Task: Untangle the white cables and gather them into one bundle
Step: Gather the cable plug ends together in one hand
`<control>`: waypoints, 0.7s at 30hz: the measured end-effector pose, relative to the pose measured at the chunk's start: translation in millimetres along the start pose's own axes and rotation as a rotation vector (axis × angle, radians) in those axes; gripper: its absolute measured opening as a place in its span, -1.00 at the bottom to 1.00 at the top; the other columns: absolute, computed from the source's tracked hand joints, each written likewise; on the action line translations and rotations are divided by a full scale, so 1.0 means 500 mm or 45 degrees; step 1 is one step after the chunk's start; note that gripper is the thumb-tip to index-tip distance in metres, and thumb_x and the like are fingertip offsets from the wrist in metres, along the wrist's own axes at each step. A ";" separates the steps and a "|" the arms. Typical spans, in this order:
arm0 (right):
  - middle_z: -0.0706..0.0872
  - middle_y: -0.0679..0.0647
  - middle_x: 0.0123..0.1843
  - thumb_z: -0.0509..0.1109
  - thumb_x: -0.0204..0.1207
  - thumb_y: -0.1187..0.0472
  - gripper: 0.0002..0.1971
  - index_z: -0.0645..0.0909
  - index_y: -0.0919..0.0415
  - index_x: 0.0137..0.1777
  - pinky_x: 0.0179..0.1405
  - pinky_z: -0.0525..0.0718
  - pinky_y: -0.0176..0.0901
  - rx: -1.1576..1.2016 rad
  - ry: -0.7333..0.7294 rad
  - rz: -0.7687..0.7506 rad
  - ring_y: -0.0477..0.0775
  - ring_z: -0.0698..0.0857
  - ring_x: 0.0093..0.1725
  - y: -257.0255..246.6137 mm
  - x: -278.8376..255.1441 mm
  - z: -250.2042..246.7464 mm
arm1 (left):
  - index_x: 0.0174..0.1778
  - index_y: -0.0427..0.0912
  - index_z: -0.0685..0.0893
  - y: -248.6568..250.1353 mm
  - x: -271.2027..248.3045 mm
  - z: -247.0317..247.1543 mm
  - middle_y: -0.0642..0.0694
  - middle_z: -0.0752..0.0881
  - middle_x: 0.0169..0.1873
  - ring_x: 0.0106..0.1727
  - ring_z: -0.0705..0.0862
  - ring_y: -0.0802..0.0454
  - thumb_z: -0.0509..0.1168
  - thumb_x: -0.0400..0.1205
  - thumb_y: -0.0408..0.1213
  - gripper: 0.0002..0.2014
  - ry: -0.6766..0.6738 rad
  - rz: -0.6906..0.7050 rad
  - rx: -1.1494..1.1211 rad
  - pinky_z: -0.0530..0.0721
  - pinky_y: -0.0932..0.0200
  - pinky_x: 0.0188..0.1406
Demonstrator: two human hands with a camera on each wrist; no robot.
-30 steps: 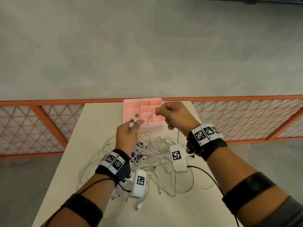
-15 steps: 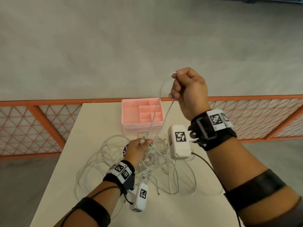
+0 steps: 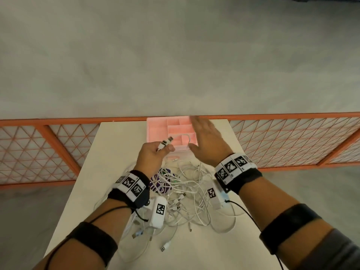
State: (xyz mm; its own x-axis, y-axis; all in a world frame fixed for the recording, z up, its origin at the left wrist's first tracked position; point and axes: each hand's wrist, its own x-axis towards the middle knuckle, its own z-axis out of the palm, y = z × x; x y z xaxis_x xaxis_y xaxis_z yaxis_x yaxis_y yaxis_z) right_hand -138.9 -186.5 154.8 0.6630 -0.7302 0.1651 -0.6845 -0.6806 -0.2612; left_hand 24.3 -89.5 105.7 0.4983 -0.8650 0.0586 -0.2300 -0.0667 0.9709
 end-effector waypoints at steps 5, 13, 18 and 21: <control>0.76 0.00 -0.09 0.26 0.69 0.12 -0.78 0.70 0.17 0.13 0.00 0.60 -0.06 0.251 -0.286 -0.047 0.06 0.72 -0.05 -0.019 0.019 0.006 | -0.10 -0.35 0.81 0.008 -0.006 0.008 0.16 0.40 -0.77 -0.71 0.30 0.20 0.42 0.65 -0.26 -0.80 -0.041 0.022 -0.035 0.25 0.15 -0.49; 0.62 -0.33 -0.54 0.34 0.66 0.13 -0.79 0.78 0.08 -0.13 -0.34 0.46 -0.33 0.873 0.199 0.306 -0.30 0.49 -0.51 0.068 0.039 -0.068 | -0.13 -0.22 0.83 -0.052 -0.028 -0.004 0.22 0.50 -0.76 -0.68 0.46 0.31 0.35 0.70 -0.22 -0.80 -0.117 -0.062 0.062 0.40 0.27 -0.49; 0.78 0.01 -0.19 0.37 0.59 0.05 -0.79 0.81 0.08 0.00 -0.11 0.68 0.00 0.880 0.588 0.852 0.08 0.69 -0.23 0.236 0.017 -0.126 | -0.22 -0.24 0.76 -0.102 -0.025 -0.016 0.13 0.40 -0.72 -0.62 0.32 0.09 0.28 0.75 -0.12 -0.67 -0.008 -0.222 -0.075 0.33 0.20 -0.49; 0.72 0.16 -0.01 0.32 0.63 0.14 -0.74 0.68 0.20 0.24 -0.24 0.73 0.01 0.866 0.456 1.223 0.14 0.68 -0.24 0.349 -0.048 -0.130 | -0.26 -0.26 0.63 -0.092 -0.018 -0.017 0.06 0.32 -0.63 -0.61 0.28 0.09 0.26 0.76 -0.15 -0.68 0.037 -0.309 -0.253 0.29 0.27 -0.61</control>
State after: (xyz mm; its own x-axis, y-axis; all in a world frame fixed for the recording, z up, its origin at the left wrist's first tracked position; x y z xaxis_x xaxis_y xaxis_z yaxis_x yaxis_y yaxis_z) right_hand -294.0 -291.4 167.0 -0.2169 -0.9656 -0.1438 -0.4805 0.2338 -0.8452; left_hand 37.4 -74.2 62.7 0.5431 -0.8210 -0.1763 0.0646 -0.1685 0.9836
